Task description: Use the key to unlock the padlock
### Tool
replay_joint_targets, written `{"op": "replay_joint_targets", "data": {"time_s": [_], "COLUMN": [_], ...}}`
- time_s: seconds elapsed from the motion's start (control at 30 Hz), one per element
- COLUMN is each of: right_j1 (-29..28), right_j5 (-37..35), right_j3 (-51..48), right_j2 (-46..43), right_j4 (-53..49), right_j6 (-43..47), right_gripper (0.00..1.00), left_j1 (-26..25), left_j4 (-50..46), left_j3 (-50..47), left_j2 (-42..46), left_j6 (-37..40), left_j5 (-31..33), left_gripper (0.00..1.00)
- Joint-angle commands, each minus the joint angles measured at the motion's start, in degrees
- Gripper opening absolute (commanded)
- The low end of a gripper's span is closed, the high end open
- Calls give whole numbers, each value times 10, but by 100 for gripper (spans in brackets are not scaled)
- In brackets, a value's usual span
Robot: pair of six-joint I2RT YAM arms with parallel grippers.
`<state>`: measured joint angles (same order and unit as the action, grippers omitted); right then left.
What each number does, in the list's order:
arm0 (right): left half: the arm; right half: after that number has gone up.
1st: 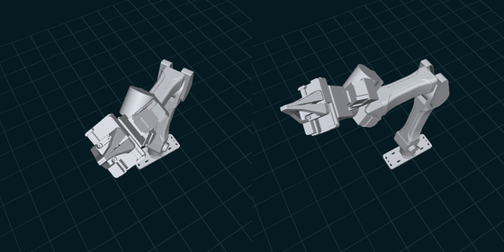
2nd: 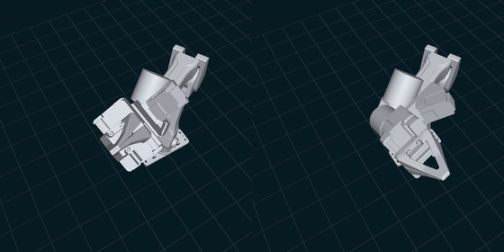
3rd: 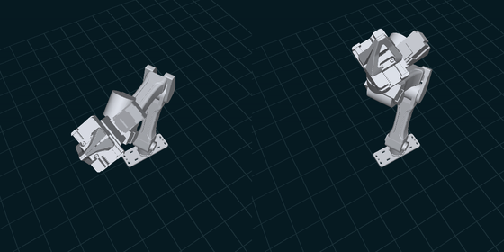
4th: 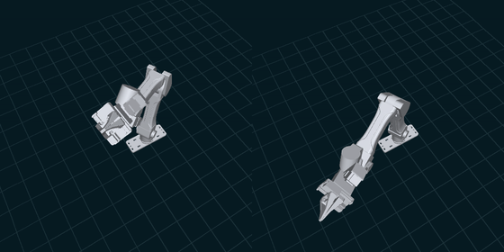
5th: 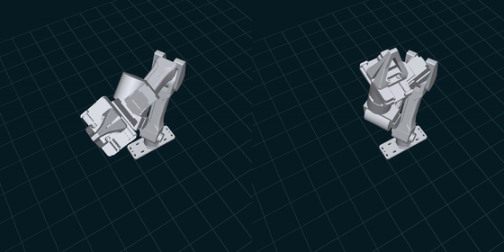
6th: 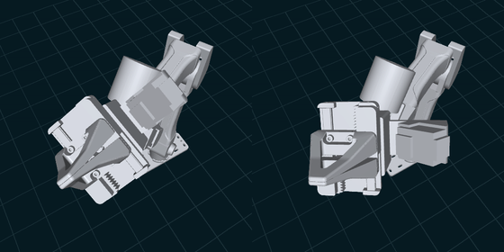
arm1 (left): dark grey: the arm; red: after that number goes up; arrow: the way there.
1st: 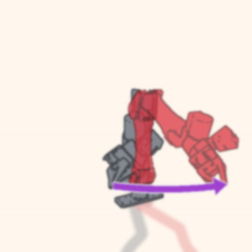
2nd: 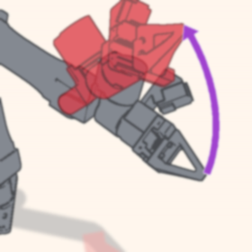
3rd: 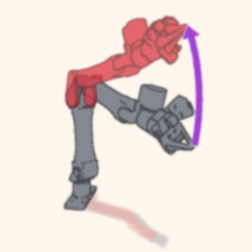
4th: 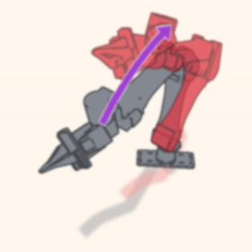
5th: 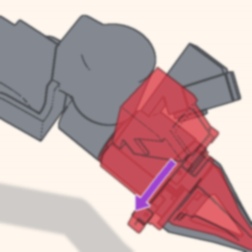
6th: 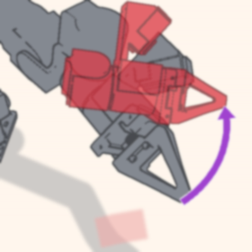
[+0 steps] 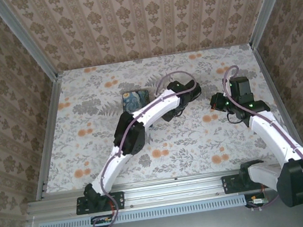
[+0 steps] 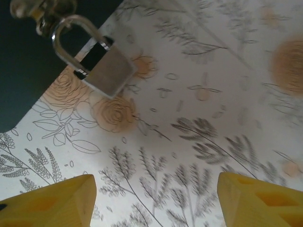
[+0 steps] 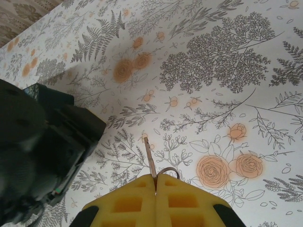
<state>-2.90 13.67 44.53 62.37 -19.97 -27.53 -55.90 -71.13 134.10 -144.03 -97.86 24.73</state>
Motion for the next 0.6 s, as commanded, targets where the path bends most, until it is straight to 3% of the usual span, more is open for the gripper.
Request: {"op": "replay_joint_targets", "data": {"time_s": [0.0,0.13,0.57], "right_j1": [13,16,16], "right_j5": [4,29,73], "right_j3": [9,10,4], "right_j2": [11,31,61], "right_j4": [0,14,40], "right_j6": [8,7,7], "right_gripper": [0,0,0], "left_j1": [11,31,67], "left_j4": [-61,-92,58], "left_j3": [40,49,-81], "left_j2": [-17,-34,-8], "left_j6": [-89,-116,-112], "left_j5": [28,45,77], "left_gripper": [68,70,72]}}
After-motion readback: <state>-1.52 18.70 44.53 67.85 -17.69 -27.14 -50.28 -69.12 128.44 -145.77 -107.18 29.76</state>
